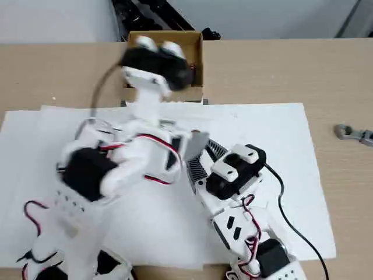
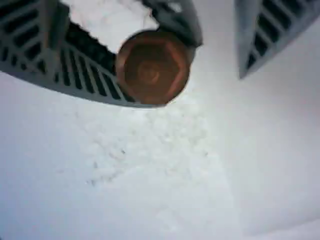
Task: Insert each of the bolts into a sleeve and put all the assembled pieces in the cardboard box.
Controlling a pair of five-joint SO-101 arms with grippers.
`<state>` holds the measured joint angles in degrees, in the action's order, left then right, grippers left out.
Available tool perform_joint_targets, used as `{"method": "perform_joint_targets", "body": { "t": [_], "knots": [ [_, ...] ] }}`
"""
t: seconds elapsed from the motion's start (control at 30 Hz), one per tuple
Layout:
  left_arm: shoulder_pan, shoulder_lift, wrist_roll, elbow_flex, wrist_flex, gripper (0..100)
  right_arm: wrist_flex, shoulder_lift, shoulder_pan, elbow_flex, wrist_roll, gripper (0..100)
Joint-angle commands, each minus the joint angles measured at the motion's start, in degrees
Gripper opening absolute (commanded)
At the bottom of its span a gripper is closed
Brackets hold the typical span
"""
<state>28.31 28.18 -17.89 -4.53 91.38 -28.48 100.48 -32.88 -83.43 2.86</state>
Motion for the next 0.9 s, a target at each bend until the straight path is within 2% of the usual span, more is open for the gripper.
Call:
{"method": "perform_joint_targets", "body": {
  "t": [0.0, 0.13, 0.2, 0.3, 0.43, 0.6, 0.87],
  "knots": [
    [-2.11, 1.41, 0.0, -5.58, 3.43, 23, 1.8, -3.56, 1.8, 7.12, -0.35, 0.4],
    [-2.46, 1.85, 0.0, -9.36, 5.27, 22, 1.98, -12.88, 2.59, 15.12, -0.09, 0.4],
    [-4.84, 1.85, 0.09, -11.82, 5.36, 20, 3.56, -18.77, 2.59, 19.34, -0.09, 0.4],
    [-11.52, 1.85, 1.05, -15.08, 5.19, 13, 5.32, -29.05, 2.68, 25.93, -0.09, 0.4],
    [-20.75, 1.76, 9.32, -15.25, 5.36, 1, 10.24, -43.82, 4.09, 35.25, 0.0, 0.4],
    [-25.93, 1.93, 15.21, -13.14, 9.05, 0, 17.89, -62.2, 6.64, 46.86, 0.0, 0.4],
    [-31.47, 5.89, 15.65, -4.26, 7.74, 0, 22.46, -89.1, 7.16, 66.29, 0.0, 0.6]
  ]
}}
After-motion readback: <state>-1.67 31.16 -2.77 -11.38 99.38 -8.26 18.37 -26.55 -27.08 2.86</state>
